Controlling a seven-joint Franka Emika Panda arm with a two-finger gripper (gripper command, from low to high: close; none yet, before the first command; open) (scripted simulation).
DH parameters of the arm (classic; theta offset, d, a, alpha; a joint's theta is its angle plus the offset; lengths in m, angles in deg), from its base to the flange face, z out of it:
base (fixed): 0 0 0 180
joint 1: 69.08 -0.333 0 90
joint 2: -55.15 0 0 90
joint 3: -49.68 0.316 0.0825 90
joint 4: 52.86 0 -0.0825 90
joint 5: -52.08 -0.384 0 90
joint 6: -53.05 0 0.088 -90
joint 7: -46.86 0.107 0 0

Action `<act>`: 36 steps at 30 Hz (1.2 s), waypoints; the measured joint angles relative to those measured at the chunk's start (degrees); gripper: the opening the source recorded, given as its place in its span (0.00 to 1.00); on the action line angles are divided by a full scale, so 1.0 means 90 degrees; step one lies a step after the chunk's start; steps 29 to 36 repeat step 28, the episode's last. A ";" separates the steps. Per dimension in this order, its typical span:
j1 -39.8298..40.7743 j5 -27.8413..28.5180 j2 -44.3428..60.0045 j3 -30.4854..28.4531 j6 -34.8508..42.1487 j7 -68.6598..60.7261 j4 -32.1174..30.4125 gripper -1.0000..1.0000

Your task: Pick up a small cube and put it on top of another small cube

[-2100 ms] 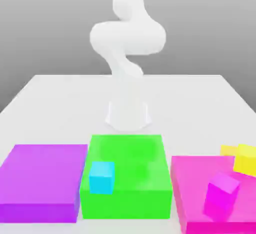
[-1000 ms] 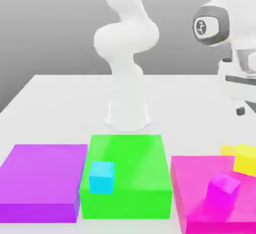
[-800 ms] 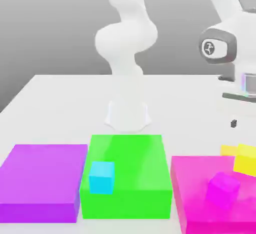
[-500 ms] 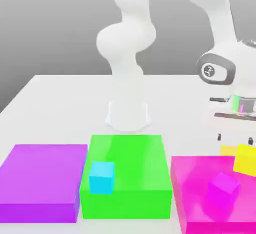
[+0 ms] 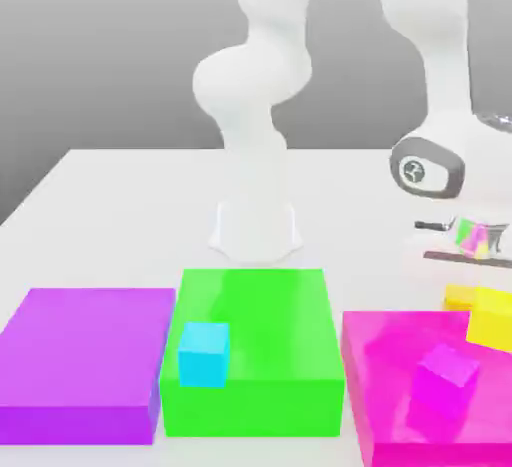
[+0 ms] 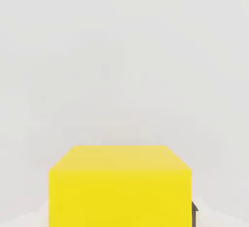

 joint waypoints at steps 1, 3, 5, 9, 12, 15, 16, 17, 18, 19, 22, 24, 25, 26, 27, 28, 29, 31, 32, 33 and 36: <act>-0.0008 -0.0014 -0.0215 0.0011 0.0180 -0.0010 -0.0033 0.00; -0.0068 -0.0172 -0.0455 0.0097 0.0494 -0.0213 0.0232 0.00; 0.0224 -0.0253 -0.0723 -0.0031 0.0921 -0.0370 0.0593 0.00; 0.1173 -0.0033 -0.1239 -0.0729 0.1683 -0.0257 0.0885 0.00; 0.2077 0.0186 -0.1596 -0.1202 0.2224 -0.0108 0.1028 0.00; 0.2679 0.0401 -0.1909 -0.1702 0.2708 0.0037 0.1142 0.00; 0.2867 0.0469 -0.2001 -0.1864 0.2846 0.0083 0.1167 0.00; 0.3060 0.0536 -0.2089 -0.2021 0.2978 0.0127 0.1189 0.00; 0.3258 0.0605 -0.2177 -0.2173 0.3106 0.0174 0.1206 0.00; 0.3454 0.0674 -0.2240 -0.2333 0.3201 0.0236 0.1184 0.00; 0.3799 0.0561 -0.1919 -0.2738 0.2908 0.0170 0.1068 0.00; 0.3852 0.0376 -0.1559 -0.2798 0.2471 0.0031 0.0950 0.00; 0.3865 0.0309 -0.1418 -0.2813 0.2292 -0.0021 0.0903 1.00; 0.3865 0.0309 -0.1418 -0.2813 0.2292 -0.0021 0.0903 1.00; 0.3865 0.0309 -0.1418 -0.2813 0.2292 -0.0021 0.0903 1.00; 0.3865 0.0309 -0.1418 -0.2813 0.2292 -0.0021 0.0903 1.00; 0.3865 0.0309 -0.1418 -0.2813 0.2292 -0.0021 0.0903 1.00; 0.3865 0.0309 -0.1418 -0.2813 0.2292 -0.0021 0.0903 1.00; 0.3865 0.0309 -0.1418 -0.2813 0.2292 -0.0021 0.0903 1.00; 0.3865 0.0309 -0.1418 -0.2813 0.2292 -0.0021 0.0903 1.00; 0.3865 0.0309 -0.1418 -0.2813 0.2292 -0.0021 0.0903 1.00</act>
